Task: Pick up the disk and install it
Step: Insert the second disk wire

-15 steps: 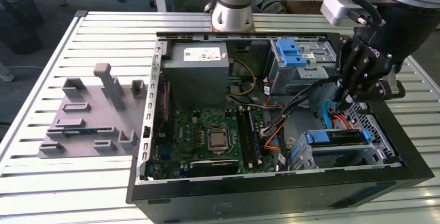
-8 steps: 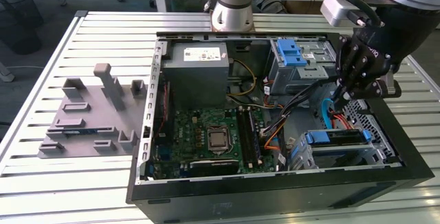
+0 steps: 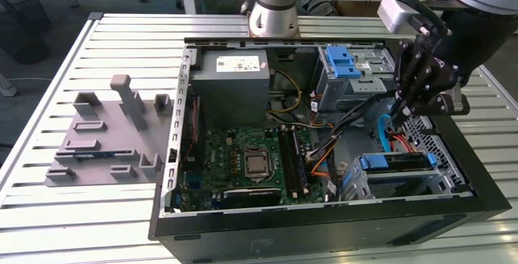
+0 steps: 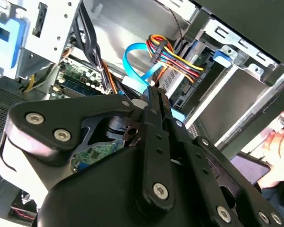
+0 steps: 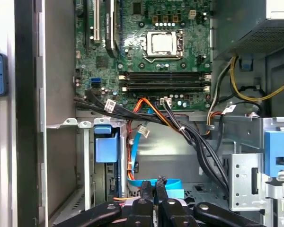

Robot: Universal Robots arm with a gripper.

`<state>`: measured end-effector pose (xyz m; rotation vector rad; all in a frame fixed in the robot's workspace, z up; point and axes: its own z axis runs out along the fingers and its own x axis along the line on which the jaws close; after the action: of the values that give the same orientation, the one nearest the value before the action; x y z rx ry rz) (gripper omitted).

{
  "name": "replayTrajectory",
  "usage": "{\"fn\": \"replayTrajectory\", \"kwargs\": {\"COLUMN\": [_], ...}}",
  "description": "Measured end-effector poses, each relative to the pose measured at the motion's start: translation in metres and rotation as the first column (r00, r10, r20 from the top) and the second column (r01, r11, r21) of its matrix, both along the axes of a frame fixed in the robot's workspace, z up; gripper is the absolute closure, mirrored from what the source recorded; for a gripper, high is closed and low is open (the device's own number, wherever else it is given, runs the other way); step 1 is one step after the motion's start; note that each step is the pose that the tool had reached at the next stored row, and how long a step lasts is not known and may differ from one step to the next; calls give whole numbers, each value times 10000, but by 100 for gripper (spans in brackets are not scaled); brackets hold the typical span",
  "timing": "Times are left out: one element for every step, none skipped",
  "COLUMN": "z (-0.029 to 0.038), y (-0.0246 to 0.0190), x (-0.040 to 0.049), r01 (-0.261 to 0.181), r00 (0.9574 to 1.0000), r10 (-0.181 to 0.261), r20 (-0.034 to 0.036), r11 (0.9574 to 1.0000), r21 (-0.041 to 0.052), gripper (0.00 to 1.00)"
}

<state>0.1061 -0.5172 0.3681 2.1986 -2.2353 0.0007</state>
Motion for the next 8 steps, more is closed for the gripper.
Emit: {"fn": "replayTrajectory", "kwargs": {"z": [0, 1, 0, 0, 0, -2, -1, -1], "y": [0, 0, 0, 0, 0, 0, 0, 0], "x": [0, 0, 0, 0, 0, 0, 0, 0], "r01": [-19, -35, -50, -69, -79, -88, -91, -95], "r00": [10000, 10000, 10000, 10000, 10000, 10000, 10000, 10000], "r10": [19, 35, 50, 69, 79, 88, 91, 95], "r20": [0, -1, -1, -2, -2, -3, -3, -3], "r11": [9999, 9997, 9992, 9987, 9984, 9981, 9979, 9977], "r21": [-113, -257, -396, -503, -564, -612, -636, -666], "gripper": [84, 84, 84, 84, 83, 77, 77, 77]}}
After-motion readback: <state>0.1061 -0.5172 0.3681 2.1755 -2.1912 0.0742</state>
